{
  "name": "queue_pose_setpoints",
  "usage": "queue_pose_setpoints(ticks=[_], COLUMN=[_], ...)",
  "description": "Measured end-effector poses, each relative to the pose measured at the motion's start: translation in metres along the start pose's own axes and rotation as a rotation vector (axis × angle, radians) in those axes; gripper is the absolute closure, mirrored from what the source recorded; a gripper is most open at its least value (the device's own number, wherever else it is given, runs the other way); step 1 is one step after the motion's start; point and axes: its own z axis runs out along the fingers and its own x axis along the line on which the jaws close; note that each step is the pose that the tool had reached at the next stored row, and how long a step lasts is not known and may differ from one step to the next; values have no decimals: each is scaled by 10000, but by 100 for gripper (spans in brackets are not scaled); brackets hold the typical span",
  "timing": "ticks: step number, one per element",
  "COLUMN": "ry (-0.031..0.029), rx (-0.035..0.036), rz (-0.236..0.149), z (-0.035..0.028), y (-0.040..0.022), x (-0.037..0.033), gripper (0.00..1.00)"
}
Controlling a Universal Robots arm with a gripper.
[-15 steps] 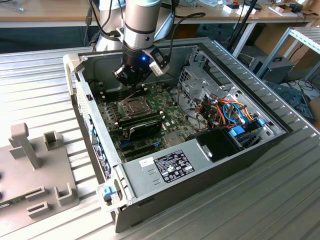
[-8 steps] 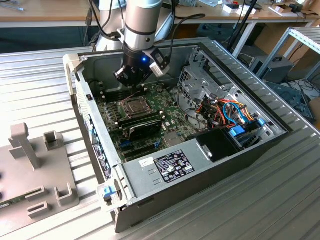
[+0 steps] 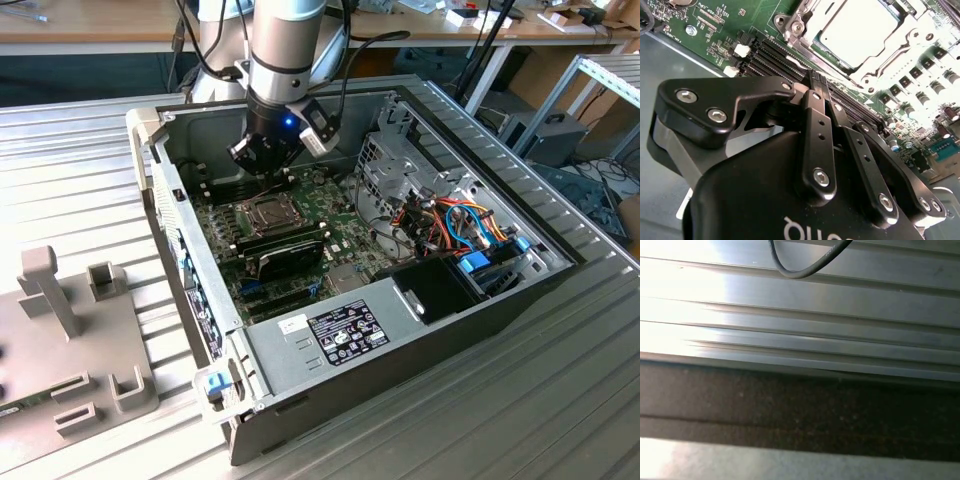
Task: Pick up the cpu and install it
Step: 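Install the first cpu locking lever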
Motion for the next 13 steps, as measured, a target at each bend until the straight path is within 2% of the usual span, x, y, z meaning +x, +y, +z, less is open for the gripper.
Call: queue_pose_setpoints(ticks=[13], ry=[5], rx=[4], rz=[0], z=[76], y=[-5], x=[-6], gripper=[89])
